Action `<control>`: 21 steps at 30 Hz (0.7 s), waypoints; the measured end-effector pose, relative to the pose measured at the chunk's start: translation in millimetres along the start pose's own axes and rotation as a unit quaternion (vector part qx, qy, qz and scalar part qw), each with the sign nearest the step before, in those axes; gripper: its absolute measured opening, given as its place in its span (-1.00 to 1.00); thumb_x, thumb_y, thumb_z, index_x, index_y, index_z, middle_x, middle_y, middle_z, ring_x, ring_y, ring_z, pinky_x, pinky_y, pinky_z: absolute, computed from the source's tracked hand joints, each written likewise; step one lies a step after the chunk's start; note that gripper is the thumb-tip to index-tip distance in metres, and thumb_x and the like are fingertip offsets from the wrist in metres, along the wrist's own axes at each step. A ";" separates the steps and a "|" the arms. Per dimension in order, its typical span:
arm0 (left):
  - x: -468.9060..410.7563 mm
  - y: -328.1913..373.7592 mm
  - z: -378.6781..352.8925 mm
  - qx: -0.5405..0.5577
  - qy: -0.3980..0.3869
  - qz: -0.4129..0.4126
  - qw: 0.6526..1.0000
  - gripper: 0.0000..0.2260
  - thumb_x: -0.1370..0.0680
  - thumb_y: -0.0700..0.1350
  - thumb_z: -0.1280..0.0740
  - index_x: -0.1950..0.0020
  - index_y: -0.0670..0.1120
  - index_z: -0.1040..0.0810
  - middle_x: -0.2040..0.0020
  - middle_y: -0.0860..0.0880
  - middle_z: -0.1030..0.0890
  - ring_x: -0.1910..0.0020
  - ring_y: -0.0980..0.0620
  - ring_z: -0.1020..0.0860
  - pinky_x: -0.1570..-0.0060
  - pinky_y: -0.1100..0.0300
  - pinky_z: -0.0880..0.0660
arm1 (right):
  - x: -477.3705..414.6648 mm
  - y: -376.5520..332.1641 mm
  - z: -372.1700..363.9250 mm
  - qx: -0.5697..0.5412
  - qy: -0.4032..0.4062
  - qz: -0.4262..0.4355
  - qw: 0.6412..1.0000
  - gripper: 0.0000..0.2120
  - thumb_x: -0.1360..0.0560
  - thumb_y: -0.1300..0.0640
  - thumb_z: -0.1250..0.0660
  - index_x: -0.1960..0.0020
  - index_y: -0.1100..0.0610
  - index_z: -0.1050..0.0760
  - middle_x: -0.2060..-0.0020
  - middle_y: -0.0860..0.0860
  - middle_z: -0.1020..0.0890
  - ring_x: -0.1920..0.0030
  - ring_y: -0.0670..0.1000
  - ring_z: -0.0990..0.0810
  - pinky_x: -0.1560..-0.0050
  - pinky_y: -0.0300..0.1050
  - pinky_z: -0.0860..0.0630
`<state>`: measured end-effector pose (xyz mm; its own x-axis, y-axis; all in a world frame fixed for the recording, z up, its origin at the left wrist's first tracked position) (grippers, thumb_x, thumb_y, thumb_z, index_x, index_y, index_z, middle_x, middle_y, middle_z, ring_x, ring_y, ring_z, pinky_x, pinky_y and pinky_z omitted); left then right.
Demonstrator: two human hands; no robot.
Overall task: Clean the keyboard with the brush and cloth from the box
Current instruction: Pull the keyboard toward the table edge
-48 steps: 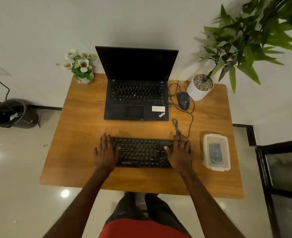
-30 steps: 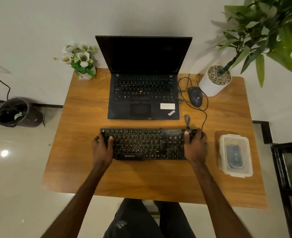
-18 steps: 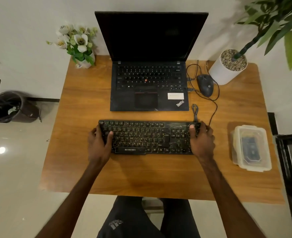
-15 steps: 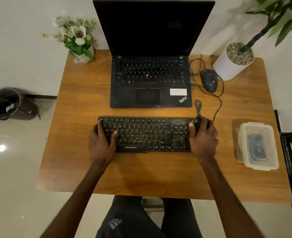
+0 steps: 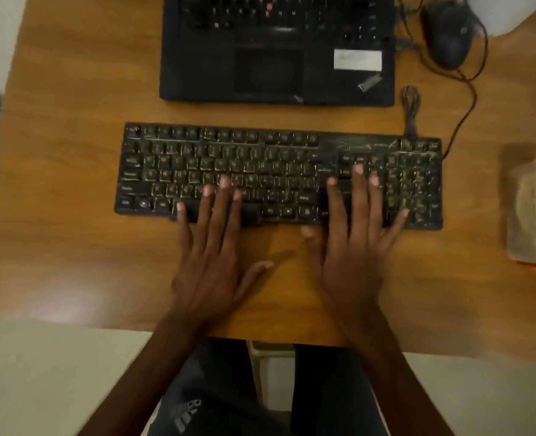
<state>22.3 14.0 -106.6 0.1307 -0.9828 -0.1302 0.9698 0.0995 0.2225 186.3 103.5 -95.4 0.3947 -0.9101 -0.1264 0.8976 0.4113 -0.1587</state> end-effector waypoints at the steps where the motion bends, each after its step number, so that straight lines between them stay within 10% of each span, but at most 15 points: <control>1: -1.6 -0.4 1.0 -0.003 0.002 0.002 1.000 -0.13 -0.58 0.34 -0.12 -0.60 -0.23 0.13 -0.61 -0.17 0.18 -0.61 -0.19 0.13 -0.50 -0.35 0.05 | -2.2 -1.3 0.0 0.014 -0.010 0.006 1.000 -0.34 -0.62 -0.29 0.14 -0.58 0.08 -0.14 -0.58 0.13 -0.10 -0.57 0.12 0.00 -0.42 0.48 0.13; 21: 9.7 5.1 8.9 -0.002 0.094 -0.020 0.995 -0.13 -0.59 0.38 -0.05 -0.63 -0.17 0.18 -0.63 -0.14 0.23 -0.59 -0.08 0.27 -0.50 -0.30 0.21 | 9.2 5.2 -6.8 -0.037 0.094 -0.005 0.995 -0.32 -0.62 -0.32 0.08 -0.56 0.10 -0.12 -0.59 0.13 -0.01 -0.58 0.17 0.10 -0.40 0.52 0.13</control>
<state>26.7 3.5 -98.2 0.1282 -0.9396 -0.3173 0.9759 0.0625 0.2091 193.3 97.7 -104.1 0.3367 -0.8911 -0.3042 0.8816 0.4118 -0.2306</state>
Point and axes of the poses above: each hand's wrist, its own x-axis away from the middle knuckle, its own z-axis out of the back of the hand, y = z × x, the point moved 5 cm from there along -x, towards the middle knuckle
